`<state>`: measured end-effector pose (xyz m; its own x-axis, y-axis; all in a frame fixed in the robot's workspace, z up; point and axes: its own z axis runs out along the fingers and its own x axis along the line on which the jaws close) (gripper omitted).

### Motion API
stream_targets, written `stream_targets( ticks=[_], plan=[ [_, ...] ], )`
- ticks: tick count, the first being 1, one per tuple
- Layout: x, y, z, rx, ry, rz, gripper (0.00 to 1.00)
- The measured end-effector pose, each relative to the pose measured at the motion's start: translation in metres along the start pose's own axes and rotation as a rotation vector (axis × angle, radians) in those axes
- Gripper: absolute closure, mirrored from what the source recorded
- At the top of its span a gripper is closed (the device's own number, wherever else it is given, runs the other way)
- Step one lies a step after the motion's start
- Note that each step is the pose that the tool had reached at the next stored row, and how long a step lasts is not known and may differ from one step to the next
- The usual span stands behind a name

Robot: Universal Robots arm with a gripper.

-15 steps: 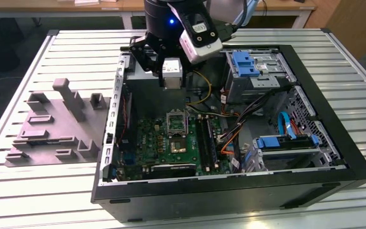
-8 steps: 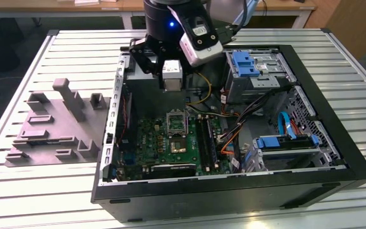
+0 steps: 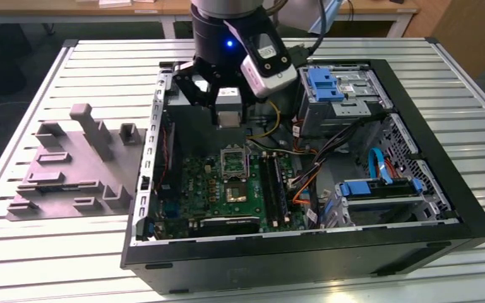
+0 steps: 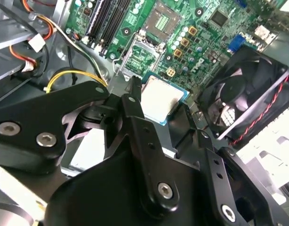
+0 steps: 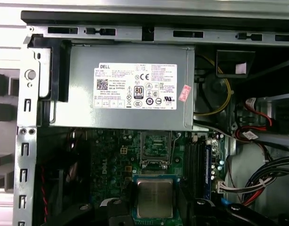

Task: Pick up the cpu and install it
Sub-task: 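Place the cpu into insertion slot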

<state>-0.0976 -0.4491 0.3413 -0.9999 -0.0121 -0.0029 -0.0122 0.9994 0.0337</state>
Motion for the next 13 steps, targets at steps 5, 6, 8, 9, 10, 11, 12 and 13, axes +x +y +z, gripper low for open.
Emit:
stream_targets(
  ticks=[5, 6, 8, 9, 10, 11, 12, 13],
  plan=[
    [0.0001, -0.0074, 0.0027, 0.0, 0.0, 0.0, 0.53],
    [0.0001, -0.0085, 0.003, 0.0, 0.0, 0.0, 0.53],
    [0.0001, -0.0101, 0.0036, -0.0001, 0.0, 0.0, 0.53],
    [0.0001, -0.0109, 0.0039, 0.0, 0.0, 0.0, 0.53],
    [0.0002, -0.0115, 0.0043, 0.0, 0.0, 0.0, 0.53],
    [0.0002, -0.0118, 0.0047, -0.0002, -0.0001, 0.0, 0.53],
    [0.0002, -0.0122, 0.0048, -0.0001, -0.0001, 0.0, 0.53],
    [0.0002, -0.0124, 0.0047, 0.0, -0.0001, 0.0, 0.53]
  ],
)
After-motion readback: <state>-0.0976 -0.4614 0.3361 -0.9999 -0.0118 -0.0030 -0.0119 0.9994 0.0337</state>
